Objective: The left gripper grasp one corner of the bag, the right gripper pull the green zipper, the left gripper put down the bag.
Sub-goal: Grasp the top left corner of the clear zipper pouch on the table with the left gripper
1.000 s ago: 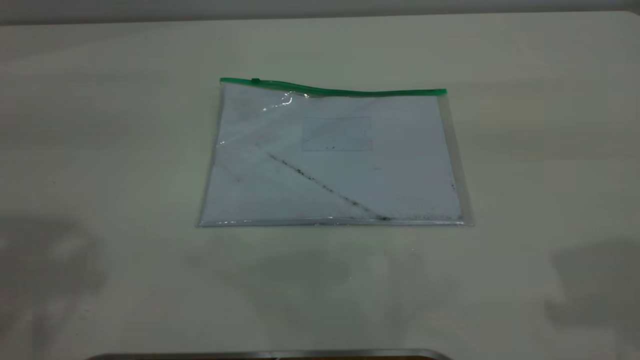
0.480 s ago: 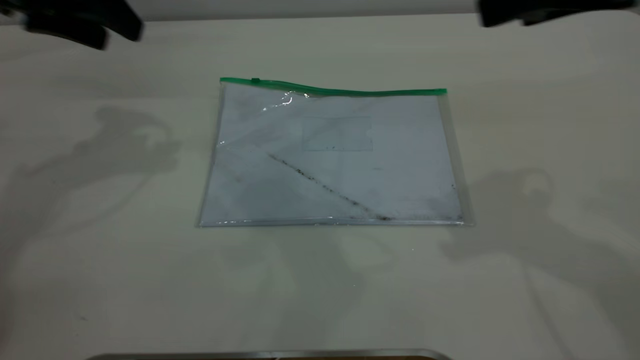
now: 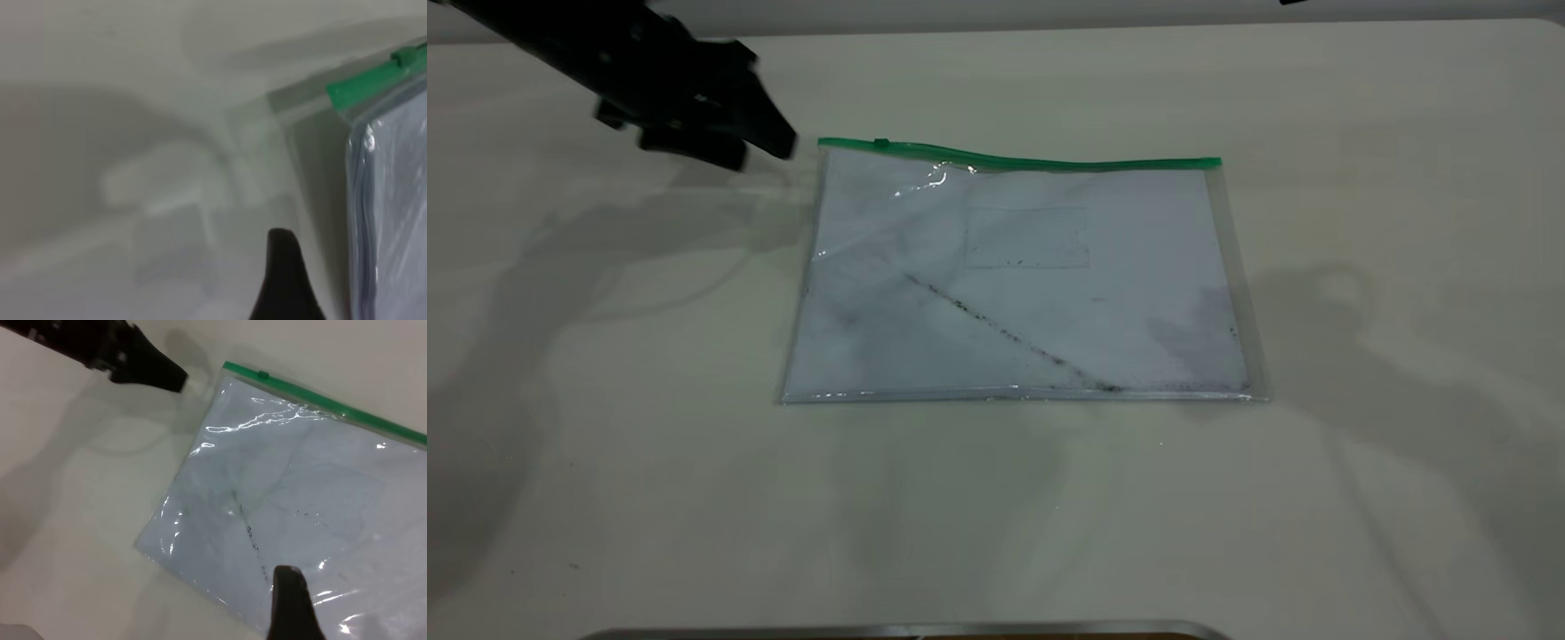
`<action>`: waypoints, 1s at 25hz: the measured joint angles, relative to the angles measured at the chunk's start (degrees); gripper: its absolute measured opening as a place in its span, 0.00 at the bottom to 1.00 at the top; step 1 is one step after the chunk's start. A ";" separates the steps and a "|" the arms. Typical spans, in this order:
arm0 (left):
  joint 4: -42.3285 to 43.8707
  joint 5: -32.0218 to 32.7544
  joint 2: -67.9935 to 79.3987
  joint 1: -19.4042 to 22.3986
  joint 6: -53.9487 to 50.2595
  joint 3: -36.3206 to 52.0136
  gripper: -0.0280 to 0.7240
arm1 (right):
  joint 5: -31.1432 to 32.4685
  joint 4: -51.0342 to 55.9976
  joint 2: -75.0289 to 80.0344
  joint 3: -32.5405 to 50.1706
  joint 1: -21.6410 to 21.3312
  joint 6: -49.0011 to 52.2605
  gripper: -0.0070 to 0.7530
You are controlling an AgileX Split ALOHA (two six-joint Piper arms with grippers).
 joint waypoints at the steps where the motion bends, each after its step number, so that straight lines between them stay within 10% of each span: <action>1: -0.61 0.05 0.98 -0.44 0.22 -1.04 0.82 | 0.00 0.04 0.00 0.00 0.00 -0.01 0.71; 17: -12.81 5.62 9.46 -3.92 11.14 -7.17 0.79 | 0.36 0.52 0.00 0.00 0.00 -0.18 0.71; 25: -13.06 3.33 9.46 -4.86 12.08 -7.17 0.30 | 0.42 5.70 0.19 0.00 0.00 -5.29 0.71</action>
